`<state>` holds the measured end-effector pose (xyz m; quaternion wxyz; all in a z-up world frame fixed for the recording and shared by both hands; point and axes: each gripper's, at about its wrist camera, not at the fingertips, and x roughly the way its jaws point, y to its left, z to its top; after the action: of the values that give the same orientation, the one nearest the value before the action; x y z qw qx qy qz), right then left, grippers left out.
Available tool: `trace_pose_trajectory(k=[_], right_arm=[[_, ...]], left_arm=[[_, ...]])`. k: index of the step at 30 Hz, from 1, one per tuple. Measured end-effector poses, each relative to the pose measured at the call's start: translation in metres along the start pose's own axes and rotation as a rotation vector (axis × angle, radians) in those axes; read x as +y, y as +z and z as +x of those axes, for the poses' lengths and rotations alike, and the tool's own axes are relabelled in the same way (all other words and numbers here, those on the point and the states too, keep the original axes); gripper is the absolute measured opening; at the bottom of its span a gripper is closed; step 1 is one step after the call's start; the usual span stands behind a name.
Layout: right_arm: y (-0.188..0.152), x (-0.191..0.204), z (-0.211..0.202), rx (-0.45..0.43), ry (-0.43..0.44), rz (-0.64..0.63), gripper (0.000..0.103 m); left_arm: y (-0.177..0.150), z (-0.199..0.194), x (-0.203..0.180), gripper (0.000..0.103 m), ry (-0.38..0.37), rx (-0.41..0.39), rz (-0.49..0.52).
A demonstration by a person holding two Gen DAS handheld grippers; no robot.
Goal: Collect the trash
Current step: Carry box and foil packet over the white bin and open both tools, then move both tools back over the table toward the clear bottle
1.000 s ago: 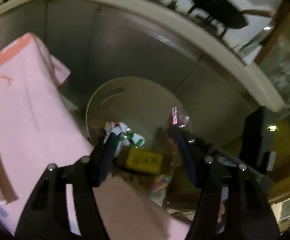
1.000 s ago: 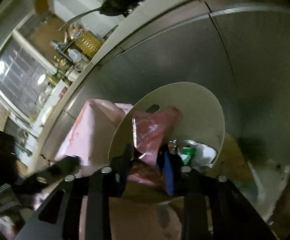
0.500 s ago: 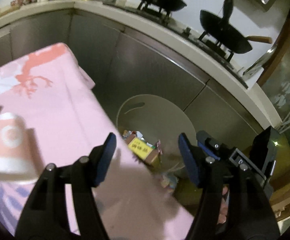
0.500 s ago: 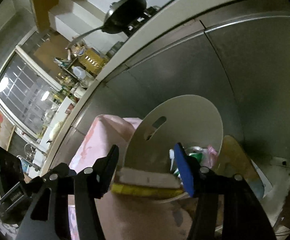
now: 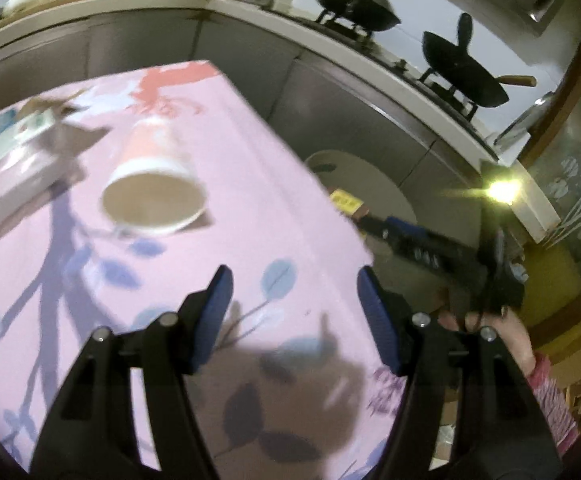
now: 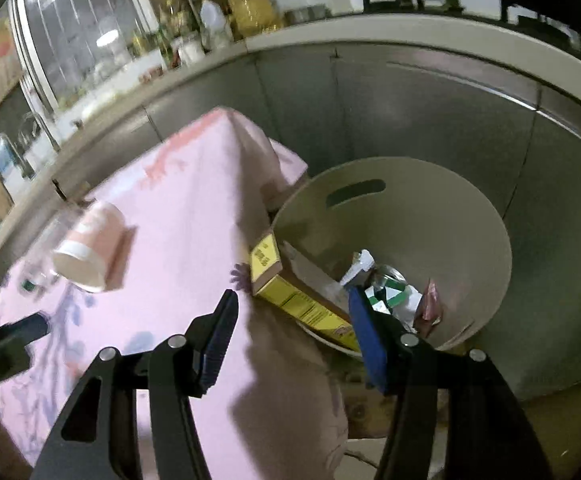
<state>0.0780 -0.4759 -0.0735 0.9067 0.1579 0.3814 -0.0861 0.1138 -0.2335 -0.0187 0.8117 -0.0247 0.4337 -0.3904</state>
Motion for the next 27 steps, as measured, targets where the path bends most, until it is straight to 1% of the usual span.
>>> trace_pose_trajectory(k=[2,5,6,7,9,11,13,15,20,22,23,24,27], right_arm=[[0.006,-0.012,0.000,-0.038,-0.032,0.043,0.055],[0.018,-0.041,-0.007,-0.110,-0.139,0.180,0.055],[0.019,-0.046,-0.010,-0.118,-0.142,0.209,0.055],[0.019,-0.054,-0.018,-0.138,-0.127,0.250,0.055],[0.015,-0.055,-0.032,-0.178,-0.124,0.253,0.055],[0.012,-0.052,-0.043,-0.200,-0.117,0.246,0.055],[0.007,-0.049,-0.053,-0.211,-0.096,0.251,0.055],[0.010,-0.044,-0.057,-0.216,-0.076,0.263,0.055],[0.011,-0.015,-0.076,-0.240,0.035,0.290,0.055],[0.009,0.002,-0.087,-0.252,0.092,0.294,0.055],[0.006,0.011,-0.093,-0.258,0.123,0.290,0.055],[0.007,0.020,-0.097,-0.264,0.143,0.286,0.055],[-0.004,0.048,-0.114,-0.290,0.217,0.278,0.055]], left_arm=[[-0.006,-0.005,0.009,0.062,0.014,0.003,-0.015],[-0.012,-0.013,0.025,0.062,0.037,-0.002,-0.048],[-0.014,-0.018,0.031,0.062,0.043,-0.008,-0.062],[-0.014,-0.022,0.035,0.062,0.046,-0.013,-0.072],[-0.016,-0.032,0.044,0.062,0.060,-0.038,-0.085],[-0.018,-0.042,0.050,0.062,0.080,-0.067,-0.089],[-0.019,-0.053,0.056,0.062,0.104,-0.095,-0.093],[-0.020,-0.063,0.059,0.062,0.127,-0.118,-0.090],[-0.019,-0.096,0.060,0.062,0.216,-0.208,-0.045],[-0.019,-0.112,0.061,0.067,0.256,-0.245,-0.024],[-0.020,-0.120,0.061,0.072,0.275,-0.262,-0.016],[-0.022,-0.130,0.062,0.074,0.291,-0.286,-0.011],[-0.027,-0.152,0.064,0.077,0.321,-0.336,-0.002]])
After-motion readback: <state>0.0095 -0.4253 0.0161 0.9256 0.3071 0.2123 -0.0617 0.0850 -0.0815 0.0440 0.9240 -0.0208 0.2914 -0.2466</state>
